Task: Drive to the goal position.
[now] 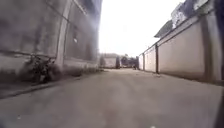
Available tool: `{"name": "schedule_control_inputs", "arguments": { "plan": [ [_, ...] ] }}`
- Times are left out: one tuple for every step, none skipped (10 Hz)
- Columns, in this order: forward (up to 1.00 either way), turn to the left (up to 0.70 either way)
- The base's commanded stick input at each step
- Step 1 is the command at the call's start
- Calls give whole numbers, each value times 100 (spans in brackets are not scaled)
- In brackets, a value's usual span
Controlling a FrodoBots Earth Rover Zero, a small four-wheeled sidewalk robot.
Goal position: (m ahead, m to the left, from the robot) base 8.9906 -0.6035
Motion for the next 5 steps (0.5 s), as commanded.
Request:
{"name": "schedule_control_inputs", "arguments": {
  "plan": [
    [50, 0],
    [50, 0],
    [50, 0],
    [50, 0],
    [50, 0]
  ]
}}
